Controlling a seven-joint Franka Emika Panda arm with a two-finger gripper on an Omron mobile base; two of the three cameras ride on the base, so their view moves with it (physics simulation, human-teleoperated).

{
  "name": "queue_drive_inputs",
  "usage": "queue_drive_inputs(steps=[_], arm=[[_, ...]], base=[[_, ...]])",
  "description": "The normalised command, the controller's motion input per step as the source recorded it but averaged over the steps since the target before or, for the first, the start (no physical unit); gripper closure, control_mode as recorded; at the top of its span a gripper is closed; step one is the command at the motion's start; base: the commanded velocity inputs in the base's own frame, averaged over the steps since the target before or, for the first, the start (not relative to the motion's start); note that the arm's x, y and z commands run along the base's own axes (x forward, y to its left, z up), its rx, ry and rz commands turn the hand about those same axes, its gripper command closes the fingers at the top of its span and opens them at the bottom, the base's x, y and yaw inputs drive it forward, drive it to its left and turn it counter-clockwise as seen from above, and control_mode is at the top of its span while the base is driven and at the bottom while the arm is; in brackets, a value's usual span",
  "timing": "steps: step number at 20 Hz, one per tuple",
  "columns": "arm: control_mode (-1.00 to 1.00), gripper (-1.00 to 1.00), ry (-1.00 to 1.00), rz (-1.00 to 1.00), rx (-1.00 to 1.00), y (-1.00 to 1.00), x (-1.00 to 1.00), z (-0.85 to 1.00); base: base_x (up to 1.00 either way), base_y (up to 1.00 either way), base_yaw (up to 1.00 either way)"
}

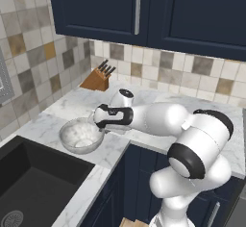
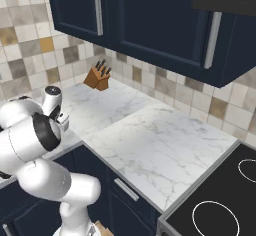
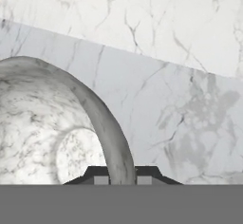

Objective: Pick the cup and bowl from the counter and place them on the counter next to the sink.

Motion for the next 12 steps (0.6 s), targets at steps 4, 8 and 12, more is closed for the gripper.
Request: queue_drive_inputs(steps=[4, 8, 12], arm=[[-1.00, 1.00, 0.00, -0.05, 0.00, 0.08, 0.06, -0.16], [-1.00, 1.00, 0.00, -0.03, -0.01, 0.07, 0.05, -0.15], [-1.00, 1.00, 0.00, -0.03, -0.01, 0.05, 0.07, -0.21]], base=[[0.00, 0.00, 0.00], [0.00, 0.00, 0.00], [0.00, 0.00, 0.00]])
